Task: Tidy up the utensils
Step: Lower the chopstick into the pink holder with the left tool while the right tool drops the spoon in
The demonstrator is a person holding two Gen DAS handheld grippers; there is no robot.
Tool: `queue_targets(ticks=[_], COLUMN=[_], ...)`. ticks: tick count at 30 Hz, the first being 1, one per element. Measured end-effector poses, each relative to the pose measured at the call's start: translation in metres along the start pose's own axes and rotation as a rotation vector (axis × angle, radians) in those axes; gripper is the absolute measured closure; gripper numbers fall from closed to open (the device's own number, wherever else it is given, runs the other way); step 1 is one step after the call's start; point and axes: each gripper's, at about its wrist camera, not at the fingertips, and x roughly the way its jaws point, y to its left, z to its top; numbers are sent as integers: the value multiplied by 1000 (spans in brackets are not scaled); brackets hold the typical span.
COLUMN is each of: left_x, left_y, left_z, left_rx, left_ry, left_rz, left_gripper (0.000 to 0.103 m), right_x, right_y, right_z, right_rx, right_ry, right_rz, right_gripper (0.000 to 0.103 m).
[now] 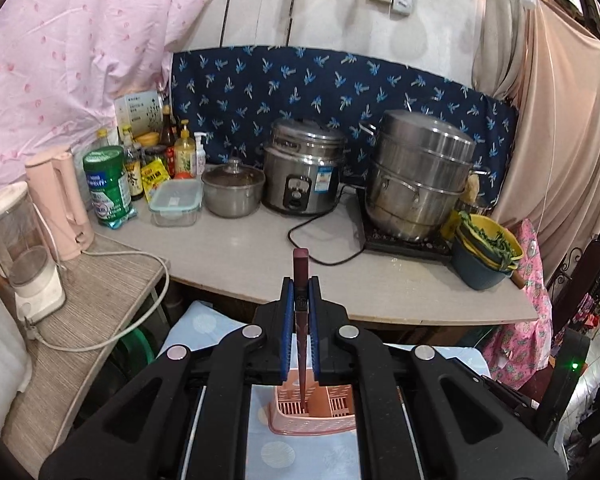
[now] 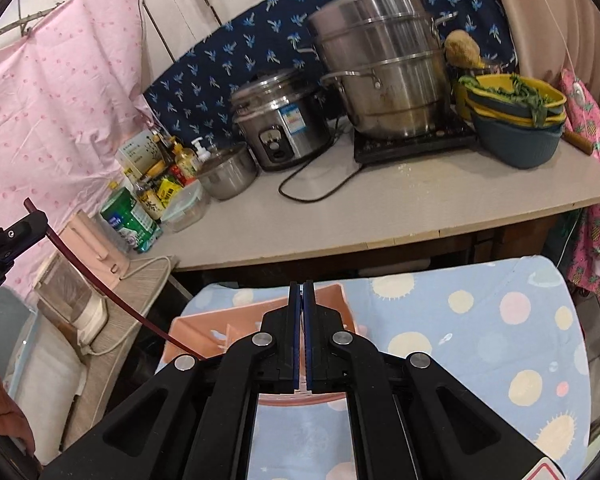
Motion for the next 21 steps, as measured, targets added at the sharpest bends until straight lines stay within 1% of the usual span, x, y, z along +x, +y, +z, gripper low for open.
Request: queue_targets(ticks=[2,7,8,10,11,14,16,18,21], left_x=[11,30,33,37,37,35,31,29,31], left_y=[2,8,9,12,14,23,30,36,40], left_z=[-6,-21,-24,-30,-33,-40,-46,-54,-68], left_rx=[-2,-15,-12,-5,-7,-21,-42,-50,-41], left_ry=[18,44,47,51,48,53,54,55,81], left_rz=[-2,4,7,28,32,29,24,22,13], left_gripper=[96,95,94,72,68,65,59,54,54], right_x=[11,27,29,33,34,38,44,52,66], right_y=[-3,-6,-6,-8,-9,-14,-17,-18,-17], right_z=[-4,-14,-16,-22,-25,-33,-35,-38,-41], right_rx=[-2,-24,-29,-38,-42,-38,-36,-41,-57], right_ry=[20,45,50,60,61,77,98,115,137], right_rz=[-1,-2,-8,-17,-27,-41,-51,-64,-87], right_gripper=[100,95,94,85,83,83,83,83,82])
